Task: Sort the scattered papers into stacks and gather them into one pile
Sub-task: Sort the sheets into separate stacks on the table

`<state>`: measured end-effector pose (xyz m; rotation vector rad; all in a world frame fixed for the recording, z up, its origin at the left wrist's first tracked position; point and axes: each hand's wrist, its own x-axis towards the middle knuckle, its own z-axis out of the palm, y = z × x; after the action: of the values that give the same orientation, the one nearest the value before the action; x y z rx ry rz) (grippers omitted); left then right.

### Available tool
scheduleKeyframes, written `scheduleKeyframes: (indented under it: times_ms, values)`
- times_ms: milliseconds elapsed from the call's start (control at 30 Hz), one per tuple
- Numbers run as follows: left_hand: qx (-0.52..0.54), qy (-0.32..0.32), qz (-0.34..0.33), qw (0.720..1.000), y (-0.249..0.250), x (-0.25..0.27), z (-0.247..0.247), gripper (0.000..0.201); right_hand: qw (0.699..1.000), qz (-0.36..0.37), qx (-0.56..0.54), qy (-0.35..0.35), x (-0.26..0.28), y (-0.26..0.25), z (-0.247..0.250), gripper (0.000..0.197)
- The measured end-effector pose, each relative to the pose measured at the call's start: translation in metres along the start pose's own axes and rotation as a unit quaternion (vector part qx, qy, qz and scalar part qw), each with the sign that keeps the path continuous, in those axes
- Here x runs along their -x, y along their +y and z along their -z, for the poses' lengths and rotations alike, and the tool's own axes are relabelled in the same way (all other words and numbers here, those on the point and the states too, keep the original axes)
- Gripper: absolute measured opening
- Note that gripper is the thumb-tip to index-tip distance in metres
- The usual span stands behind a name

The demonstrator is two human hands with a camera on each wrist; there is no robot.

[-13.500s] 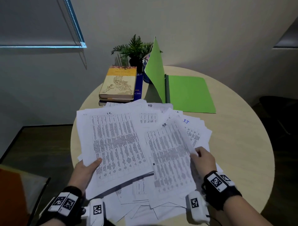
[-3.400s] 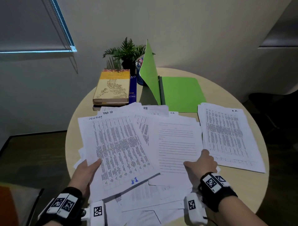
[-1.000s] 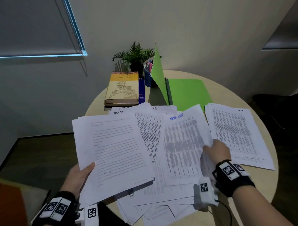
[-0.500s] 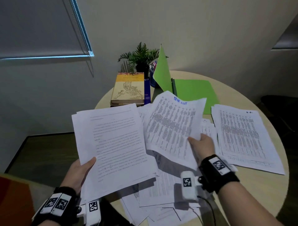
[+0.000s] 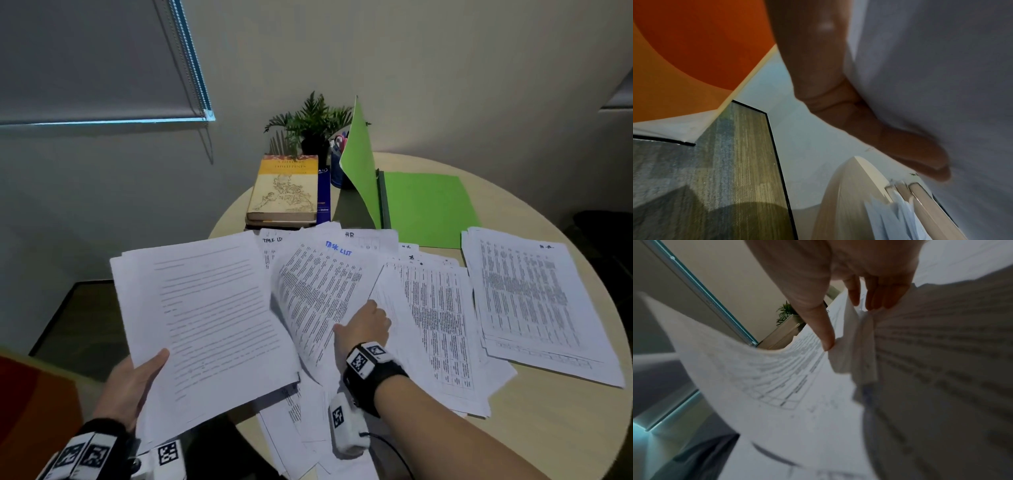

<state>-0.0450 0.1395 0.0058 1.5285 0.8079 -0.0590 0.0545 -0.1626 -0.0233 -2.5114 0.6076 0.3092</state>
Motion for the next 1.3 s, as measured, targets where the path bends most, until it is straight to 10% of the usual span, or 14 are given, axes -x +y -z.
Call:
scheduleKeyframes:
  times_ms: [100,267,533,767,933,1100,1300]
  values:
    - [0.002,0.0,-0.002,1.0,-0.001,-0.002,0.009,0.033,0.998,-0.034,-0.041,-0.031,-0.006,-0.001,-0.003,0.075]
    - [0.009,-0.019,0.008,1.0,-0.004,-0.001,-0.004,0.032,0.982,-0.035,-0.183,-0.029,-0.014,0.015,0.008,0.022]
    - [0.016,-0.045,0.012,0.999,-0.006,0.003,-0.022,0.026,0.967,-0.07,-0.245,0.004,-0.008,0.079,0.068,0.014]
    - [0.008,-0.046,0.013,0.999,-0.009,0.007,-0.028,0.028,0.995,-0.048,-0.063,-0.065,0.003,0.108,0.077,0.007]
    - [0.004,-0.054,0.016,0.998,-0.013,0.014,-0.037,0.028,0.997,-0.028,0.06,-0.029,0.012,0.098,0.046,0.051]
    - [0.004,-0.052,0.016,0.999,-0.015,0.017,-0.038,0.028,0.991,-0.024,-0.125,-0.045,0.019,0.095,0.05,0.072]
    - [0.015,-0.044,0.016,0.999,-0.015,0.017,-0.029,0.023,0.955,0.011,-0.297,-0.013,0.025,0.106,0.1,0.006]
